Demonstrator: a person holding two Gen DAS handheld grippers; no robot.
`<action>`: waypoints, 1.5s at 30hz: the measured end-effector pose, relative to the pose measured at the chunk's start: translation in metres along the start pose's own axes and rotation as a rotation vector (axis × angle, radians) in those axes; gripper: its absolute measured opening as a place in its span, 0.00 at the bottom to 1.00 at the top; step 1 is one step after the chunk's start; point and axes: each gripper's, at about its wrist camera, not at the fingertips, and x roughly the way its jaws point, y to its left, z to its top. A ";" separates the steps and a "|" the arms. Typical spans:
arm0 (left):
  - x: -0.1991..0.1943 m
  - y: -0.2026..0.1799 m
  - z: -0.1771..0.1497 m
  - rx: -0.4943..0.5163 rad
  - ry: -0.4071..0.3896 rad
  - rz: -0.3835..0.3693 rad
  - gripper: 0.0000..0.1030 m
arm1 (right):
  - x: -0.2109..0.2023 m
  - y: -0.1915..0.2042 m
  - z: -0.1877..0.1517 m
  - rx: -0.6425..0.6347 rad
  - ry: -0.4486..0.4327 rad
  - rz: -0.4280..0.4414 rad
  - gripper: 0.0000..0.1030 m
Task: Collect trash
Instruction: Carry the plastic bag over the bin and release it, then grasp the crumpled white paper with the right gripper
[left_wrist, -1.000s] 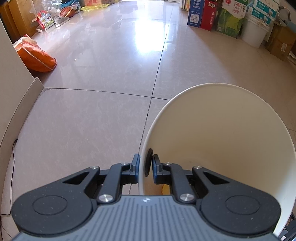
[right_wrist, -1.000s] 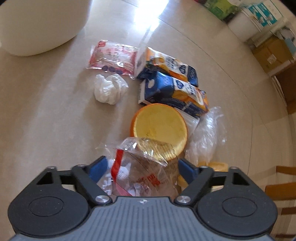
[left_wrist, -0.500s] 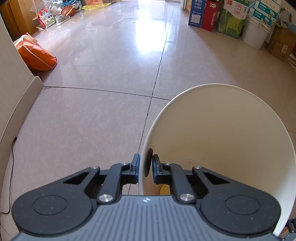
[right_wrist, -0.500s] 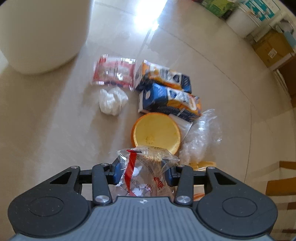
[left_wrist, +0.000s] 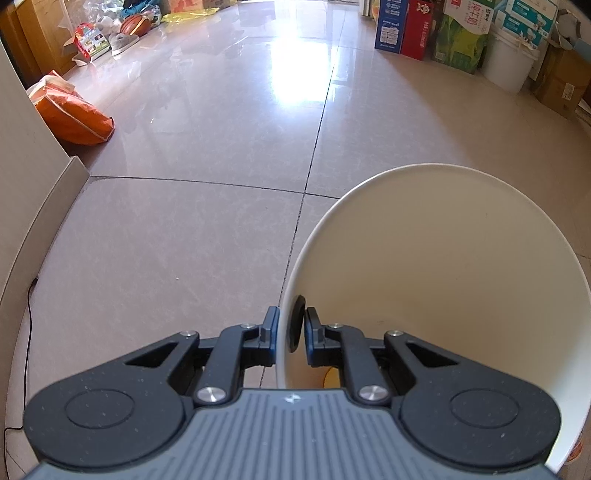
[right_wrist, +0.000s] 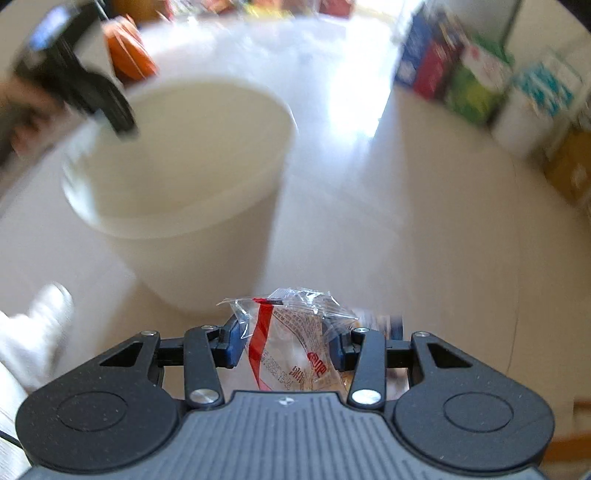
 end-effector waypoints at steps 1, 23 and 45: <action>0.000 0.000 0.000 0.001 0.000 0.000 0.12 | -0.007 0.004 0.013 -0.015 -0.026 0.013 0.47; 0.000 0.003 0.000 -0.011 0.003 -0.007 0.12 | -0.024 0.043 0.113 -0.081 -0.207 0.184 0.83; 0.000 0.001 0.000 -0.007 0.003 0.001 0.12 | 0.018 -0.009 0.005 0.193 -0.112 0.075 0.87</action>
